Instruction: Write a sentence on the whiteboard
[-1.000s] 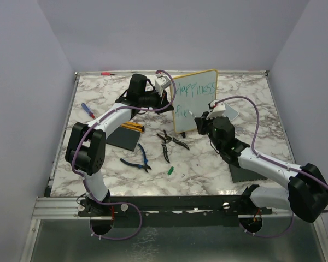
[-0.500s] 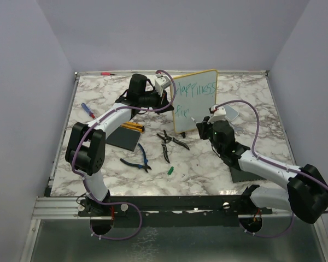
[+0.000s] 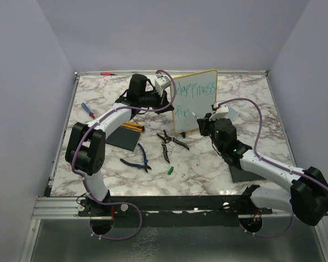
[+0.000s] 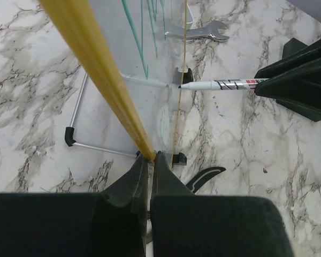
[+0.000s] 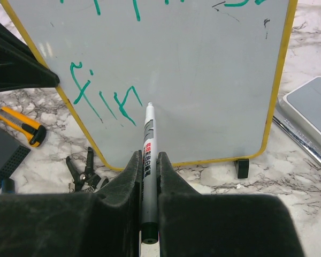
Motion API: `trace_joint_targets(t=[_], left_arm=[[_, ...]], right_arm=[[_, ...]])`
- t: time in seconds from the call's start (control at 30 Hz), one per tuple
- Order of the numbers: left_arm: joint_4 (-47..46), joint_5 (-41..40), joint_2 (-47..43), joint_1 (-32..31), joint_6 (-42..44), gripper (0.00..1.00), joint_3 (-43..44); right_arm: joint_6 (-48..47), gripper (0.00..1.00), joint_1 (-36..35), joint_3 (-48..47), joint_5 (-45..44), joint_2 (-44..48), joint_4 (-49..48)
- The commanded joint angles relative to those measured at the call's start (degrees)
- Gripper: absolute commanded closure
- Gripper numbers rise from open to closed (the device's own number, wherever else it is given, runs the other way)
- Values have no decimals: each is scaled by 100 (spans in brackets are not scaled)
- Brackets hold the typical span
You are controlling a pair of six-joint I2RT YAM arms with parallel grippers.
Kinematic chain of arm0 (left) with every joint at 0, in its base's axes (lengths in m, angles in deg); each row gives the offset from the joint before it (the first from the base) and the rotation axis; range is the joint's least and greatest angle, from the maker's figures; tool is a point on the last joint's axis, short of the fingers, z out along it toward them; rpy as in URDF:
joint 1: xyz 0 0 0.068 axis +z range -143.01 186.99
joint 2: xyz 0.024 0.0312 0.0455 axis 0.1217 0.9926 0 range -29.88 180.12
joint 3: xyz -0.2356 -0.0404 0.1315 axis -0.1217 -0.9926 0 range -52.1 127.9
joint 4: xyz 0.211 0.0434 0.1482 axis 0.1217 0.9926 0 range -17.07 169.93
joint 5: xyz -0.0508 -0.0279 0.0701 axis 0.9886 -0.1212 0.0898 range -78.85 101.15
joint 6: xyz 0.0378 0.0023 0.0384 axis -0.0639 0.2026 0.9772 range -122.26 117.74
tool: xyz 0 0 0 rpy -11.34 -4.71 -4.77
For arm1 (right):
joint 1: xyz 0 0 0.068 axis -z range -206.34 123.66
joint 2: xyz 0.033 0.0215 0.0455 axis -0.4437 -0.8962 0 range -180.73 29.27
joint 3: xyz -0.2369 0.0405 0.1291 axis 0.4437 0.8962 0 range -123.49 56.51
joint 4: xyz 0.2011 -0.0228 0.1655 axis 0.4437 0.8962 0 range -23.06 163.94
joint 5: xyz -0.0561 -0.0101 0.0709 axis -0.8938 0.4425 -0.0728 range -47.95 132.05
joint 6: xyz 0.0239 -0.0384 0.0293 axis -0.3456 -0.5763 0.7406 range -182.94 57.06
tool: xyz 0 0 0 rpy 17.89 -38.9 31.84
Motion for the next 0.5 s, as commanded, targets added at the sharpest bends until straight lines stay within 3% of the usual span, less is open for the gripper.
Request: trace_joint_targets(t=[0.0,0.47], left_arm=[[172,-76,-145,-33,285,100,-120],[167,-55,-148,-29,285,100,-124]], right_arm=[[-17,99,23,-151,-417,18,-41],[-267,99,34,-384,-437,-224,-274]])
